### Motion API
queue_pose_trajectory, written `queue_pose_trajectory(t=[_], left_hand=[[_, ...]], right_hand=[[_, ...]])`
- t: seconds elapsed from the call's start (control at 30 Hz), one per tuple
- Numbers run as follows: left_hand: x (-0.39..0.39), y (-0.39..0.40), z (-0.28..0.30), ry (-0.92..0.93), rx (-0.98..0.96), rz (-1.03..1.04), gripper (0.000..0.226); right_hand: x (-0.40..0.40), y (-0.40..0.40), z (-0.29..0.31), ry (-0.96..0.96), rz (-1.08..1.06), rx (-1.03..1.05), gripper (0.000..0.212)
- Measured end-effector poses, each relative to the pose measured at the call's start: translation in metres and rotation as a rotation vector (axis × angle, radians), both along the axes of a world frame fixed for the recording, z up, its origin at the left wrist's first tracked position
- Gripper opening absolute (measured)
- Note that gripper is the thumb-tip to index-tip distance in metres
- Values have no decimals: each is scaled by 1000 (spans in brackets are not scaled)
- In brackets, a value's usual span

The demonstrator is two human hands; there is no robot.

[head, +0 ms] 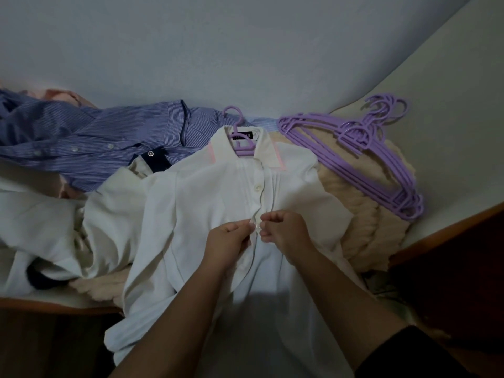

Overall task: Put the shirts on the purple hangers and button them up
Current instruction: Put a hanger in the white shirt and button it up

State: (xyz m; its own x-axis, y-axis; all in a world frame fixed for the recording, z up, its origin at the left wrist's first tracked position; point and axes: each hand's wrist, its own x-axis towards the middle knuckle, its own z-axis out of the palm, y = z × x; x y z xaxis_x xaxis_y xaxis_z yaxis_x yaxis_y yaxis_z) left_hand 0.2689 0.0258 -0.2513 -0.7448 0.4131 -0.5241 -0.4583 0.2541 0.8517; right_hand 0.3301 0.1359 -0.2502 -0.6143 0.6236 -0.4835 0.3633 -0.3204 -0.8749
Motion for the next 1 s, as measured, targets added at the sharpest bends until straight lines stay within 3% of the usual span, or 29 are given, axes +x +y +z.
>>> queue_pose_trajectory(t=[0.47, 0.73, 1.0], left_hand=[[-9, -2, -13, -31, 68, -83, 17], [-6, 1, -16, -13, 112, -65, 7], [-3, 0, -25, 42, 121, -41, 8]], right_hand=[[-4, 4, -10, 29, 24, 78, 20], [2, 2, -4, 67, 166, 125, 25], [11, 3, -4, 94, 378, 431, 33]])
